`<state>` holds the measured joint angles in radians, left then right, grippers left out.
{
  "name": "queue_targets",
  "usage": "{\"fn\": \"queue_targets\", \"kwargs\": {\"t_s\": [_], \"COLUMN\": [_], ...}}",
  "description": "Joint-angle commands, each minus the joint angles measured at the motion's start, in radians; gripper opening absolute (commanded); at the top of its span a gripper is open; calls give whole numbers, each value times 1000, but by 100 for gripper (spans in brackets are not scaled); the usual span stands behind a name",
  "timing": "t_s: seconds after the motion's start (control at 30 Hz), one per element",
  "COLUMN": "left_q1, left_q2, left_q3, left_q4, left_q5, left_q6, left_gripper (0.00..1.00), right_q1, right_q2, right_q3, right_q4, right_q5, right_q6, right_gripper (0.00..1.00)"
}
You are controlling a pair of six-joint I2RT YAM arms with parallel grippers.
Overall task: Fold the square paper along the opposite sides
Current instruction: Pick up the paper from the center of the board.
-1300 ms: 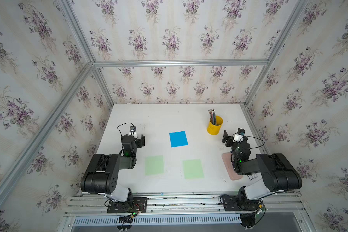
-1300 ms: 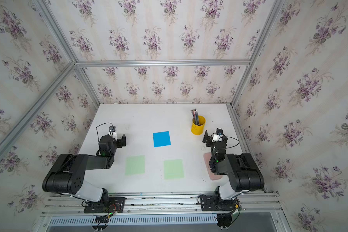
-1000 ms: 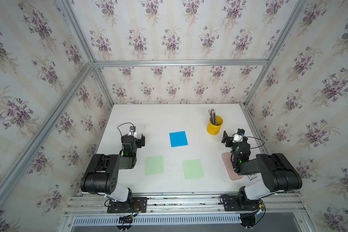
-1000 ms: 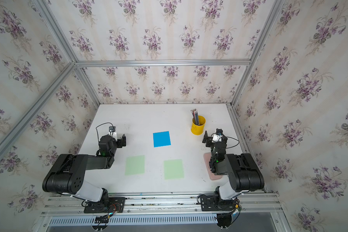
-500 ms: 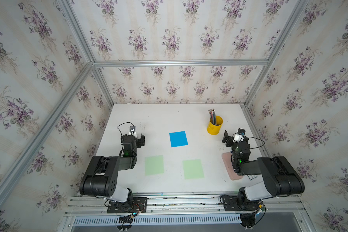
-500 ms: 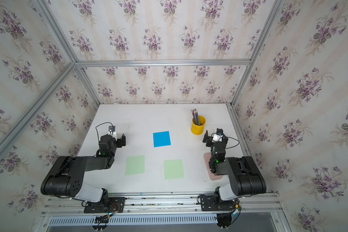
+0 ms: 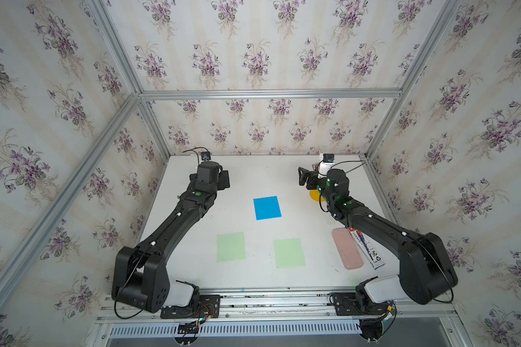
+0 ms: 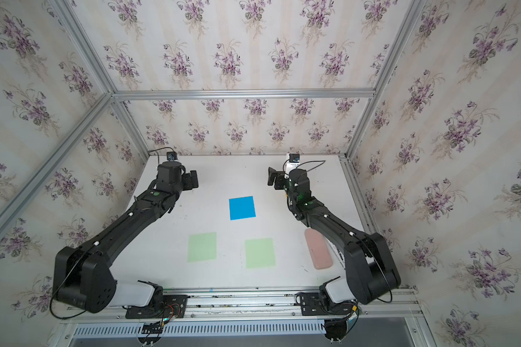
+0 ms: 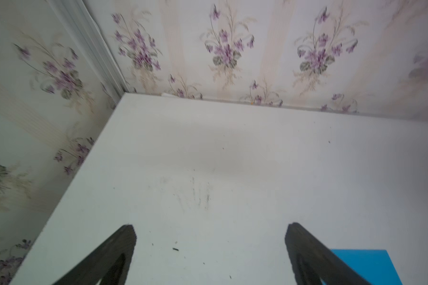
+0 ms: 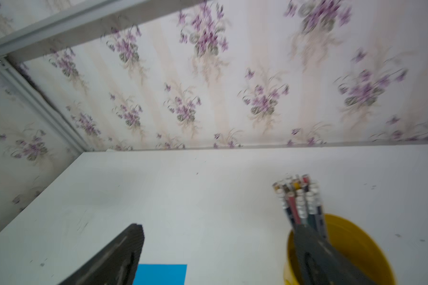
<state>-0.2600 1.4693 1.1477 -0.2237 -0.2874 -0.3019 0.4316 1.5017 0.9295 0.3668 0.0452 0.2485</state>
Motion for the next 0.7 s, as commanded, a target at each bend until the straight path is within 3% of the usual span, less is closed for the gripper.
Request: {"fn": "queue_targets", "kwargs": {"t_s": [0.0,0.1,0.3,0.53,0.67], "left_q1": [-18,-32,-70,-114,-116], "left_q2": [123,230,343,454,504], "left_q3": [127,208,231,270,290], "left_q4": [-332,-409,-348,-309,-316], "left_q5": [132,272,570,671,673], "left_q6": [-153,-171,-201,-240,-240], "left_gripper": [99,99,99,91,87], "right_q1": [26,57,99,99,142], "right_q2": [88,152,238,314,357], "right_q3": [46,40,-24,-77,-86], "right_q4": [-169,-166,-112,-38,-4], "right_q5": [-278,-321,-337,-333,-332], "right_q6": [99,99,59,22,9], "right_gripper": [100,99,91,81,79]}}
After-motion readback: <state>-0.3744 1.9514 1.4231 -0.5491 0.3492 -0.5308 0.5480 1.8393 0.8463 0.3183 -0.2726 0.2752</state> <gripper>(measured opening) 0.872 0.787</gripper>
